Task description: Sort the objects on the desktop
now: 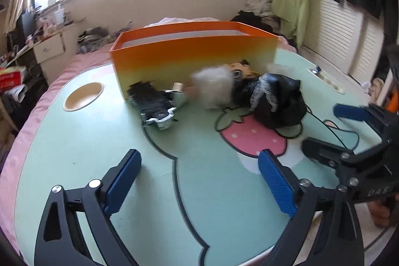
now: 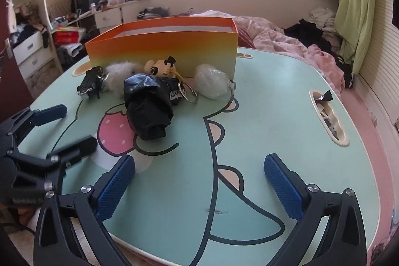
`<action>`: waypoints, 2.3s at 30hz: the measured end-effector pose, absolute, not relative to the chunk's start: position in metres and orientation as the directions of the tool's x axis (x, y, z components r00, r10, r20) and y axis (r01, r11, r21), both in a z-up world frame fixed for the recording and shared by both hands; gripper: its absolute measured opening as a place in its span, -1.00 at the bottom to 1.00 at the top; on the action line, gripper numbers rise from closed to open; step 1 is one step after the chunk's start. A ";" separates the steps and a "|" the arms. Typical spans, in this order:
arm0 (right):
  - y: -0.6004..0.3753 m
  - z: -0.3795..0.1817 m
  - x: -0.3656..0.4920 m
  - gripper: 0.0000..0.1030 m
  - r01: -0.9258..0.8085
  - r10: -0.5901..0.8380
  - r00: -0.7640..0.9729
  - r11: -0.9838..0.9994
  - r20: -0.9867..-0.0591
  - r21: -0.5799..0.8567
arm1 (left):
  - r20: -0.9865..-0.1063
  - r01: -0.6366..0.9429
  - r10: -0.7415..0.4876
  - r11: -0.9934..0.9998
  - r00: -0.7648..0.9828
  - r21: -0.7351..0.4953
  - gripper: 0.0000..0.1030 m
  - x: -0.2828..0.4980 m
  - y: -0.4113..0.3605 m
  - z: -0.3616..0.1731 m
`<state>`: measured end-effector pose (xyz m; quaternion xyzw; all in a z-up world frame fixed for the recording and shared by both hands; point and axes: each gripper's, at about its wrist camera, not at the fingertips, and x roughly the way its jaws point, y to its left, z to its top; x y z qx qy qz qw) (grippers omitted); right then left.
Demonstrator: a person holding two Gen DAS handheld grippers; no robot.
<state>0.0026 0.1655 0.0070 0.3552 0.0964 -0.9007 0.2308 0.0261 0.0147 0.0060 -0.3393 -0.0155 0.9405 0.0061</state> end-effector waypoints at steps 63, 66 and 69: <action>0.167 0.010 0.005 1.00 0.473 -0.341 -0.663 -0.881 -0.667 -0.019 | -0.639 -0.029 0.057 -0.998 -0.767 -0.054 0.99 0.026 0.012 0.007; 0.167 0.010 0.005 1.00 0.473 -0.341 -0.663 -0.881 -0.667 -0.020 | -0.639 -0.029 0.057 -0.998 -0.767 -0.054 0.99 0.026 0.012 0.007; 0.167 0.010 0.005 1.00 0.473 -0.341 -0.663 -0.881 -0.667 -0.019 | -0.636 -0.037 0.062 -0.998 -0.769 -0.053 0.99 0.027 0.011 0.007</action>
